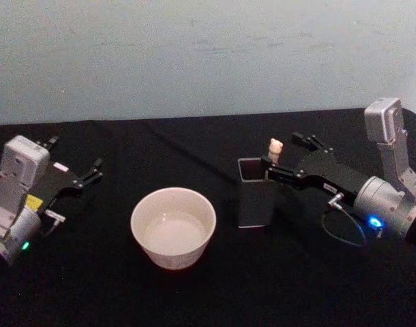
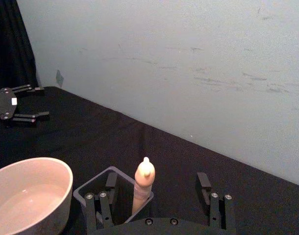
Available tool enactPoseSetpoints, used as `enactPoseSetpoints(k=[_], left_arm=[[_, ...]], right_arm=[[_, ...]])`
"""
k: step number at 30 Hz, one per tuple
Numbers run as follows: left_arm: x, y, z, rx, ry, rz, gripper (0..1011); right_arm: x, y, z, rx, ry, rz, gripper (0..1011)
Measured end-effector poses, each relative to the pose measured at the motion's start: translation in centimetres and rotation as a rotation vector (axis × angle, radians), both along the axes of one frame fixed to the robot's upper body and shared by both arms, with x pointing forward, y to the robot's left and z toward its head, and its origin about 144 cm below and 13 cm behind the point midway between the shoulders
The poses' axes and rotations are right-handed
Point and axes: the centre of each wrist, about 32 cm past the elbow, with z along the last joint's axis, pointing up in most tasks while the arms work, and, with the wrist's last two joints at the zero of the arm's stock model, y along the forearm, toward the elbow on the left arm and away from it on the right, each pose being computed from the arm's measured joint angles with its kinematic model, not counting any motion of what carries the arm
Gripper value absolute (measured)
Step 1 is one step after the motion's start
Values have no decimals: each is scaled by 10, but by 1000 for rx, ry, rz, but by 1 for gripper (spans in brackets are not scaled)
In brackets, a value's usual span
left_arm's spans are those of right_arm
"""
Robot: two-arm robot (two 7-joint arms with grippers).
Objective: Pick up the stirring spoon with one hand, stir inside the cup, then place it back in its original position.
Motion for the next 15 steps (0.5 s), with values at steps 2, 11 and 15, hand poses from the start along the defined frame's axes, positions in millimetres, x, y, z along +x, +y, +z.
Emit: enactPoseSetpoints(k=[2, 11, 15], left_arm=[[0, 0, 0, 0, 0, 0, 1001], [0, 0, 0, 0, 0, 0, 1001], [0, 0, 0, 0, 0, 0, 1001]], right_arm=[[2, 0, 0, 0, 6, 3, 1002], [5, 2, 0, 2, 18, 2, 1002], [7, 3, 0, 5, 18, 2, 1002]])
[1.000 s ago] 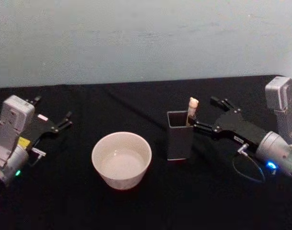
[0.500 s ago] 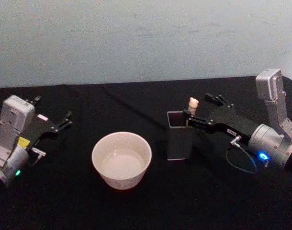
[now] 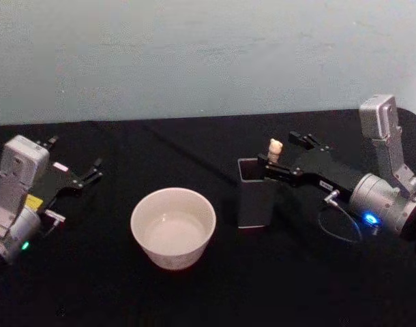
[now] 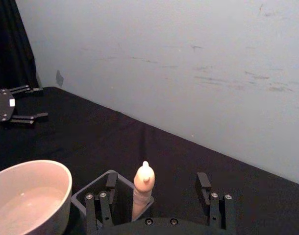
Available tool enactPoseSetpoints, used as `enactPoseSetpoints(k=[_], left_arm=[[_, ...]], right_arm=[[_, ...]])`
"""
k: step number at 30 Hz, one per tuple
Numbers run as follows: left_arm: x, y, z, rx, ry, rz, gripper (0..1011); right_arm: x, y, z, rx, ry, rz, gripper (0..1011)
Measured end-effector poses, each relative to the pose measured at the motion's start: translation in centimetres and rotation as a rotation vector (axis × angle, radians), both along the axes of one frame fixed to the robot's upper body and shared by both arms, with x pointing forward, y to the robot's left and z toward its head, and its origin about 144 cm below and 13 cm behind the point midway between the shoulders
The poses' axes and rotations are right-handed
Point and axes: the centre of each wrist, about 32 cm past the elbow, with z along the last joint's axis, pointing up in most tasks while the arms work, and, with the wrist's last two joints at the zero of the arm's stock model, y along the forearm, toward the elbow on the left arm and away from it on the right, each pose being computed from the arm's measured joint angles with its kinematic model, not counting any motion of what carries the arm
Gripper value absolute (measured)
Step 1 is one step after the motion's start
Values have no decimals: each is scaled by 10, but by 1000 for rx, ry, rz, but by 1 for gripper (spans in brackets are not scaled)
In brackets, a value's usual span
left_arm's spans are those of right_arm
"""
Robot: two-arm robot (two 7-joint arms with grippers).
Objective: Pick up the stirring spoon with one hand, stir inside the cup, then place it back in its original position.
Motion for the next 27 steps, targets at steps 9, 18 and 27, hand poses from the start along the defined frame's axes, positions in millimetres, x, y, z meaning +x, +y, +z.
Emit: enactPoseSetpoints(k=[9, 18, 27], left_arm=[[0, 0, 0, 0, 0, 0, 1001], [0, 0, 0, 0, 0, 0, 1001], [0, 0, 0, 0, 0, 0, 1001]], right_arm=[[1, 2, 1, 7, -2, 3, 1002], [1, 2, 1, 11, -2, 2, 1002], [1, 2, 1, 11, -2, 1, 1002]])
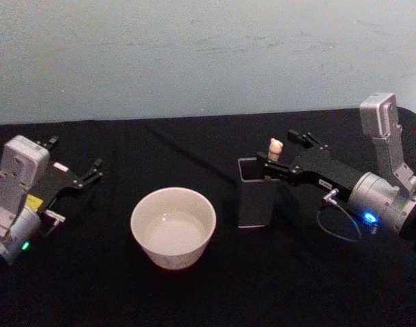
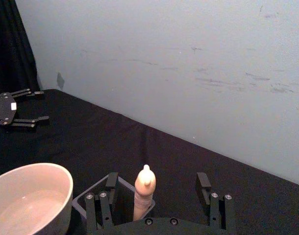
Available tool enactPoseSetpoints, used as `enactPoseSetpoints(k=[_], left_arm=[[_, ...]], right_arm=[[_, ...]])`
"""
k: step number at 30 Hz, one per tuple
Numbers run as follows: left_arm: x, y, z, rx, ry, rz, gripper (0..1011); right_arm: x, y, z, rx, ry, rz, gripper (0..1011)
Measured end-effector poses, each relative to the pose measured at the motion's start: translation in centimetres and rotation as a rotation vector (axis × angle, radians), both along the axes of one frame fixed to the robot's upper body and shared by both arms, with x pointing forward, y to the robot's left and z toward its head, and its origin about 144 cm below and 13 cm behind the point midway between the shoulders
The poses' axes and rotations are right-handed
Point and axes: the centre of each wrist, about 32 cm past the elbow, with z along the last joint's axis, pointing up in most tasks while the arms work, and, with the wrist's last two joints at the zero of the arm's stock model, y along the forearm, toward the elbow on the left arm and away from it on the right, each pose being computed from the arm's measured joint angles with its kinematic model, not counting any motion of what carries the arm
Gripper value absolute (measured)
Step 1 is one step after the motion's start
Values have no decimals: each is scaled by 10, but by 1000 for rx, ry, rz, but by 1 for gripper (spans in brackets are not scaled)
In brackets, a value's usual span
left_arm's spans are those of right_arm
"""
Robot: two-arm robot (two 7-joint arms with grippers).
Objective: Pick up the stirring spoon with one hand, stir inside the cup, then place it back in its original position.
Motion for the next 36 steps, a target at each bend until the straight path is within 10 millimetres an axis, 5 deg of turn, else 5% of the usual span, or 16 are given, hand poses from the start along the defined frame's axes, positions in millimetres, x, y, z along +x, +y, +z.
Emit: enactPoseSetpoints(k=[9, 13, 36], left_arm=[[0, 0, 0, 0, 0, 0, 1001], [0, 0, 0, 0, 0, 0, 1001], [0, 0, 0, 0, 0, 0, 1002]], right_arm=[[0, 0, 0, -1, 0, 0, 995], [0, 0, 0, -1, 0, 0, 908], [0, 0, 0, 0, -1, 1, 218]])
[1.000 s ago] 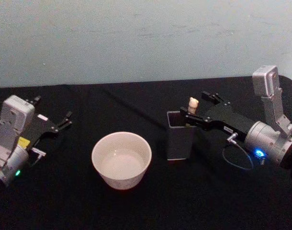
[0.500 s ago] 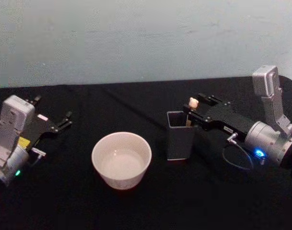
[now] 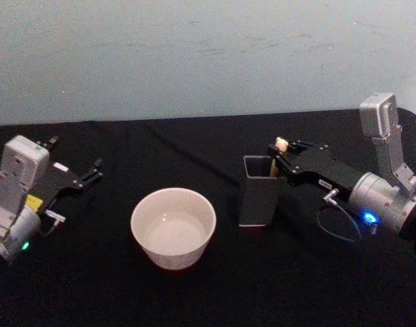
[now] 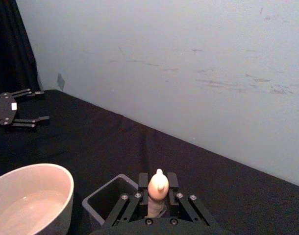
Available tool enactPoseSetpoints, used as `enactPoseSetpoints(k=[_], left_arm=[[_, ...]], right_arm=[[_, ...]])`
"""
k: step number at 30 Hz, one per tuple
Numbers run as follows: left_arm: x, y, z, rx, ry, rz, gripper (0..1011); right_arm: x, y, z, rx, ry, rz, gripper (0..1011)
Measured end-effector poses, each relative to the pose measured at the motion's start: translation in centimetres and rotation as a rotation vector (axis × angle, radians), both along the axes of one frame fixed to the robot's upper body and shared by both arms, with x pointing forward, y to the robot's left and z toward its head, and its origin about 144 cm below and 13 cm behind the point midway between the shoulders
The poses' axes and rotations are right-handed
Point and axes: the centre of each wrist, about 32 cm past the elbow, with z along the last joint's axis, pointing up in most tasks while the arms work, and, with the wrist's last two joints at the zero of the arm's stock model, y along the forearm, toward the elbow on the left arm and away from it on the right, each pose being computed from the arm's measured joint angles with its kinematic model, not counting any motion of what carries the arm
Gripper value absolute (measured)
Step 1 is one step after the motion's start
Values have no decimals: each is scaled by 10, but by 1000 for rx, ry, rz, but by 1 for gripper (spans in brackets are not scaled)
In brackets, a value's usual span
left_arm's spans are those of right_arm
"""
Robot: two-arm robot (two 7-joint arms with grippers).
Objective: Pick up the stirring spoon with one hand, stir inside the cup, then place it back in its original position.
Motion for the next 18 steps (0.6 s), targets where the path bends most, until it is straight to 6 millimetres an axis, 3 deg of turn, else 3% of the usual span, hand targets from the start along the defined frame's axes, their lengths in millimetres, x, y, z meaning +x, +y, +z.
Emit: enactPoseSetpoints(k=[18], left_arm=[[0, 0, 0, 0, 0, 0, 1001]], right_arm=[[0, 0, 0, 2, 2, 0, 215]])
